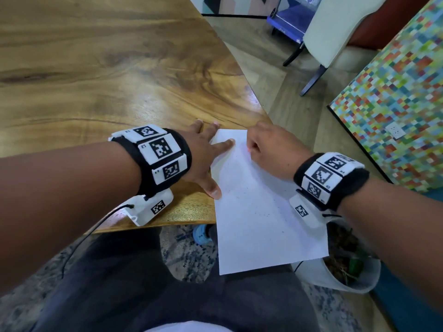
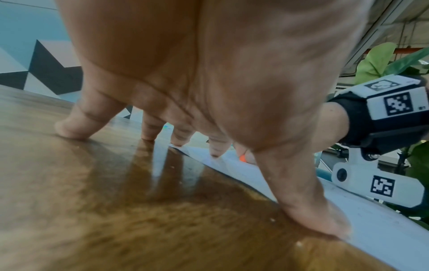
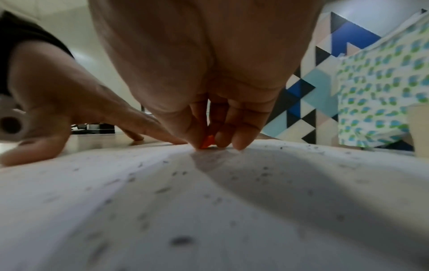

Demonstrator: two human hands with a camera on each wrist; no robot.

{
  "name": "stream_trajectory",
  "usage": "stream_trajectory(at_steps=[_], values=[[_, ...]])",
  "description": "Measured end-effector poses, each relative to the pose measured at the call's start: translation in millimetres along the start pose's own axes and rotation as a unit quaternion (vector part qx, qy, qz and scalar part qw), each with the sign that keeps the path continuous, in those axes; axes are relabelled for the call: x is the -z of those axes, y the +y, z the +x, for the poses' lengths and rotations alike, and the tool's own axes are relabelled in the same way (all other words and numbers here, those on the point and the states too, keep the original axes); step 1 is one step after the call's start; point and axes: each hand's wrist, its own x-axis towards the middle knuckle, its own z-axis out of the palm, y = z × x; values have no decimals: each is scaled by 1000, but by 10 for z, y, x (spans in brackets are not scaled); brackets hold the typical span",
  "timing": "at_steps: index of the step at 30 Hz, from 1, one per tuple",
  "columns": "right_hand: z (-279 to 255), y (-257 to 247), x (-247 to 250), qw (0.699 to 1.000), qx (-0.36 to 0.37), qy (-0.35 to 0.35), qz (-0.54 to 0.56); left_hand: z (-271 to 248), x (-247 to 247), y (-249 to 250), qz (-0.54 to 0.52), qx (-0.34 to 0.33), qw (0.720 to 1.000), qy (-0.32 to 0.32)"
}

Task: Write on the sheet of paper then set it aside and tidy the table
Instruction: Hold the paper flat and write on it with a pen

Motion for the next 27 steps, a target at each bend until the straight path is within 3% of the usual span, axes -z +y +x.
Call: stream_trajectory(at_steps=[7, 9, 16, 19, 25, 27], values=[[-505, -167, -90, 989, 135, -61, -3, -17, 26, 29, 2, -2, 1000, -3], [-467, -109, -80, 992, 118, -52, -10, -16, 34, 34, 5, -2, 1000, -6], [-60, 168, 24, 999, -38, -1, 15, 10, 13, 29, 6, -2, 1000, 2], [-139, 80, 24, 1000, -25, -4, -2, 17, 3, 26, 6, 0, 1000, 2], [-506, -291, -68, 994, 82, -63, -16, 13, 24, 39, 3, 6, 1000, -6], [-429, -293, -55, 997, 62, -53, -9, 18, 17, 39, 3, 8, 1000, -4]])
